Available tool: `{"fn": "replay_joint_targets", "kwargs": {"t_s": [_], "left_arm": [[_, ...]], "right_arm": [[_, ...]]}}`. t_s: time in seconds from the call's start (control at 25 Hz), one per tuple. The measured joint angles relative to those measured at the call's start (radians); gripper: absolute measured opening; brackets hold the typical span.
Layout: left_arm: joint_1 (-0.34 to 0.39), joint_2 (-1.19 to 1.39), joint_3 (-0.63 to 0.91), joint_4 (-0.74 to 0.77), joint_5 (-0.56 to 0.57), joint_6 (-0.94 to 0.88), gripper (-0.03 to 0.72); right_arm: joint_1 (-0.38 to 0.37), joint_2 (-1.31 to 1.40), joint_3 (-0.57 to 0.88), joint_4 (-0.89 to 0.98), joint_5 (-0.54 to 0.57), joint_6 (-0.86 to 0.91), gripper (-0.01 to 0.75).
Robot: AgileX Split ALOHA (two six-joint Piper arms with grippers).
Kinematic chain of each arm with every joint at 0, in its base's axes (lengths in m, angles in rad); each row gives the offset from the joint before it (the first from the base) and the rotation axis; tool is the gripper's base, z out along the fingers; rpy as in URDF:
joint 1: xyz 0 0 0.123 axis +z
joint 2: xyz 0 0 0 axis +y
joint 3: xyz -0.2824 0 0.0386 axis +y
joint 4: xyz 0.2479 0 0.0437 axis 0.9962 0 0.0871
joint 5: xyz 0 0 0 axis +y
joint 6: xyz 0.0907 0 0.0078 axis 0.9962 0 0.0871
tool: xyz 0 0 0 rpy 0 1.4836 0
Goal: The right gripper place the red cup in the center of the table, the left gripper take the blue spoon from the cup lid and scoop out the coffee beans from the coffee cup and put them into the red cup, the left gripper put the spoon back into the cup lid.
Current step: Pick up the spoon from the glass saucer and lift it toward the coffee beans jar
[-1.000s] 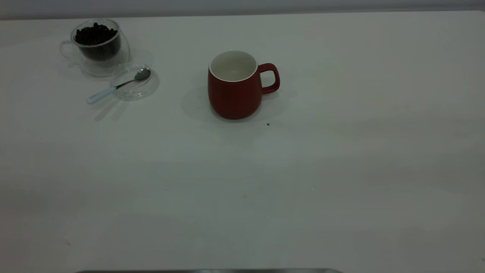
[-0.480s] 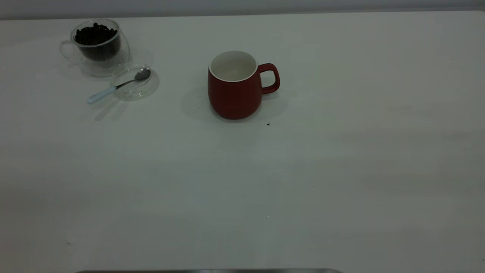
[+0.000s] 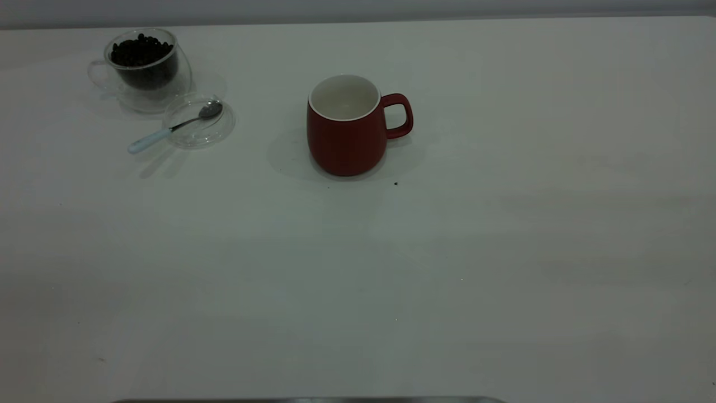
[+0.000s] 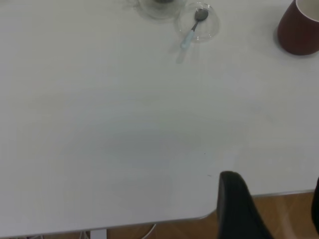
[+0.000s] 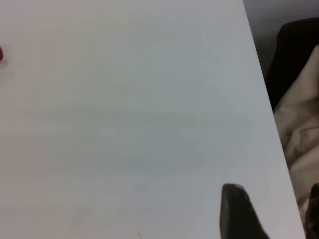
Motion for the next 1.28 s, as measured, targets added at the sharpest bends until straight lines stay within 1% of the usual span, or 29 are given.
{"fn": "replay_joint_targets", "kwargs": {"t_s": [0.16, 0.28, 0.36, 0.44, 0.56, 0.72, 0.84, 1.04, 1.12, 1.28], "left_arm": [[0.0, 0.0, -0.005, 0.001, -0.001, -0.031, 0.422], [0.0, 0.045, -0.061, 0.023, -0.025, -0.199, 0.422], [0.0, 0.137, -0.111, 0.051, -0.072, -0.332, 0.422], [0.0, 0.247, -0.167, 0.075, -0.116, -0.38, 0.424], [0.0, 0.438, -0.239, 0.098, -0.156, -0.373, 0.462], [0.0, 0.701, -0.289, 0.117, -0.186, -0.293, 0.569], [0.0, 0.888, -0.294, 0.118, -0.256, -0.272, 0.627], [0.0, 1.195, -0.3, 0.118, -0.401, -0.276, 0.629], [0.0, 1.302, -0.315, 0.118, -0.421, -0.277, 0.624], [0.0, 1.514, -0.395, 0.118, -0.456, -0.281, 0.598]], "right_arm": [[0.0, 0.0, 0.0, 0.0, 0.0, 0.0, 0.356], [0.0, 0.0, 0.0, 0.0, 0.0, 0.0, 0.356], [0.0, 0.0, 0.0, 0.0, 0.0, 0.0, 0.356], [0.0, 0.0, 0.0, 0.0, 0.0, 0.0, 0.356], [0.0, 0.0, 0.0, 0.0, 0.0, 0.0, 0.356], [0.0, 0.0, 0.0, 0.0, 0.0, 0.0, 0.356], [0.0, 0.0, 0.0, 0.0, 0.0, 0.0, 0.356], [0.0, 0.0, 0.0, 0.0, 0.0, 0.0, 0.356], [0.0, 0.0, 0.0, 0.0, 0.0, 0.0, 0.356], [0.0, 0.0, 0.0, 0.0, 0.0, 0.0, 0.356]]}}
